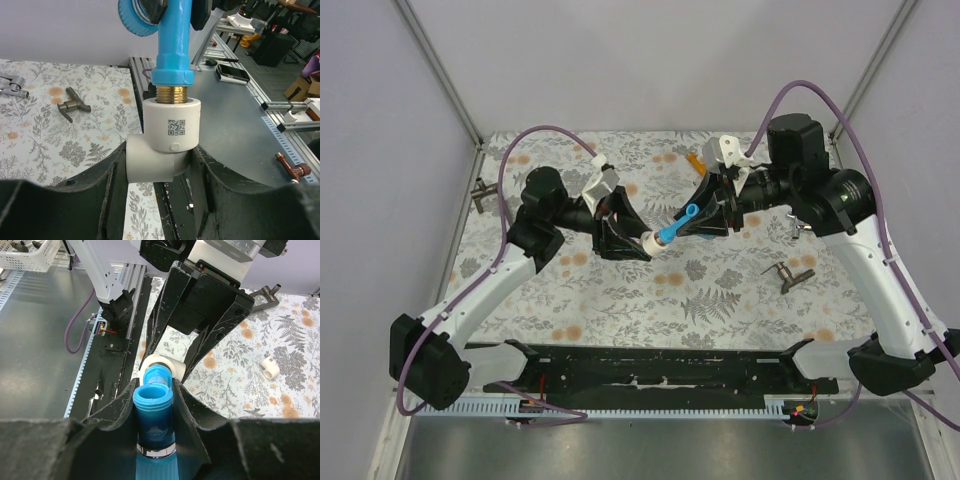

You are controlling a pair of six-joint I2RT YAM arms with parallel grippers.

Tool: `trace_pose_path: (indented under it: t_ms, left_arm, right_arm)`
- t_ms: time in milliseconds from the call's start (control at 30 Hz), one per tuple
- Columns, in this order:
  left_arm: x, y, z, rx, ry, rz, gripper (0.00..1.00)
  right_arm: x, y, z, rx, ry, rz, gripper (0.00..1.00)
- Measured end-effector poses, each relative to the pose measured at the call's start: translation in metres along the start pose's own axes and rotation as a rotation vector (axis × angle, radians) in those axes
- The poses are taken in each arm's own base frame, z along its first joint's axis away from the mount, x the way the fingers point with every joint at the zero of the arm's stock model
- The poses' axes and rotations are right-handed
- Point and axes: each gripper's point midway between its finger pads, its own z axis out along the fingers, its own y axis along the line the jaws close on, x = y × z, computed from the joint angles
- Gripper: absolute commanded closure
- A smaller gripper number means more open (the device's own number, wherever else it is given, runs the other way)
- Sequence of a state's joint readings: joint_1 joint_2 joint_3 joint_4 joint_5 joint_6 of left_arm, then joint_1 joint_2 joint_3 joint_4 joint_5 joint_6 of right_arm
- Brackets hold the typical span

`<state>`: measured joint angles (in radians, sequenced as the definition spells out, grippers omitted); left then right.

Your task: Install the water faucets

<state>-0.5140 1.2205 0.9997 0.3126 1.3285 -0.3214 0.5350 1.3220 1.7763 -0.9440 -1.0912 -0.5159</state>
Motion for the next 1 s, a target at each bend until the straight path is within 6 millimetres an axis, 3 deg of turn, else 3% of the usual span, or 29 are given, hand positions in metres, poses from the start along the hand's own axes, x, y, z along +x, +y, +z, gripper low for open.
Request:
trace_pose_path:
  t_ms: [433,1000]
  left_arm:
    - [0.005,0.003,0.001,-0.121,0.005,0.111,0.98]
    - [0.023,0.038,0.002,-0.337,-0.033,0.171,0.98]
  right_arm:
    - [0.005,-0.004,0.002,0.042,-0.003,0.116,1.00]
    - [0.028,-0.029,0.001,0.217,0.012,0.160,1.00]
